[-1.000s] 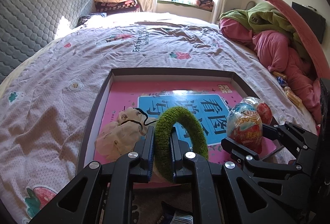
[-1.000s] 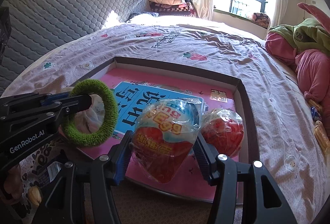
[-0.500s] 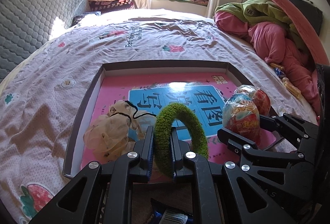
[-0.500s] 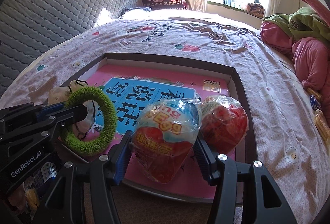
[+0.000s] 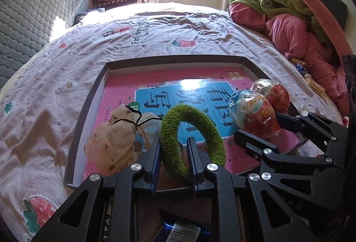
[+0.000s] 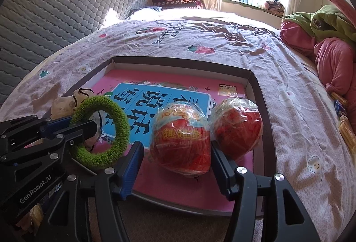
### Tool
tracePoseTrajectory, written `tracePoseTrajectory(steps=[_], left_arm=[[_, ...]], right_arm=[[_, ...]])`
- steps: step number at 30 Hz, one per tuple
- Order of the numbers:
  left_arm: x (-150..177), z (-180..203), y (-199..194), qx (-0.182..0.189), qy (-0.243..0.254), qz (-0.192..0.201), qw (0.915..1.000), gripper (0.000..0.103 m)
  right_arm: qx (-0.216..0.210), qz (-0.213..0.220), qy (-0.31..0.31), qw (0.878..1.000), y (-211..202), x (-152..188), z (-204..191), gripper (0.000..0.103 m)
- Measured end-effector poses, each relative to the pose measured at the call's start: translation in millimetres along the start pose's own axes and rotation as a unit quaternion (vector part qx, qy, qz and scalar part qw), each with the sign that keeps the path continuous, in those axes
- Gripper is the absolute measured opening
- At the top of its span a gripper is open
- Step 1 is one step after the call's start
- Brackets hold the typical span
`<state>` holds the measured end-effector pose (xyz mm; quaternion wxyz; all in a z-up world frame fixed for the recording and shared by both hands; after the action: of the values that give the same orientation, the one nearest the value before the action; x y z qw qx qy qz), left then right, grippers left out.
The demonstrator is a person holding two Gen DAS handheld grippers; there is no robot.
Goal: Organize objects
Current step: 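Open left gripper dropping green ring in tray while right gripper releases candy bag there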
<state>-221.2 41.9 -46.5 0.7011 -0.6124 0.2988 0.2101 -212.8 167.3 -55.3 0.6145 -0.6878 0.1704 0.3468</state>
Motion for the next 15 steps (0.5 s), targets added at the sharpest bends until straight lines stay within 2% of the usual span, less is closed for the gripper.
tracePoseTrajectory(steps=[15], left_arm=[[4.4, -2.7, -2.3, 0.000, -0.005, -0.016, 0.9999, 0.027]], right_arm=[[-0.007, 0.000, -0.001, 1.000, -4.3, 2.9, -0.8, 0.061]])
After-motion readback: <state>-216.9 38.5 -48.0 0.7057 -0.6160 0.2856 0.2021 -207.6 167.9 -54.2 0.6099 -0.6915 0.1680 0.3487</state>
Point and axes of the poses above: each gripper's, at about its wrist camera, not at the fingertips, and y roughly the way its jaws point, z to its right, x to its underside, the point moved 4 cm from there along y, roughly the way its jaws point
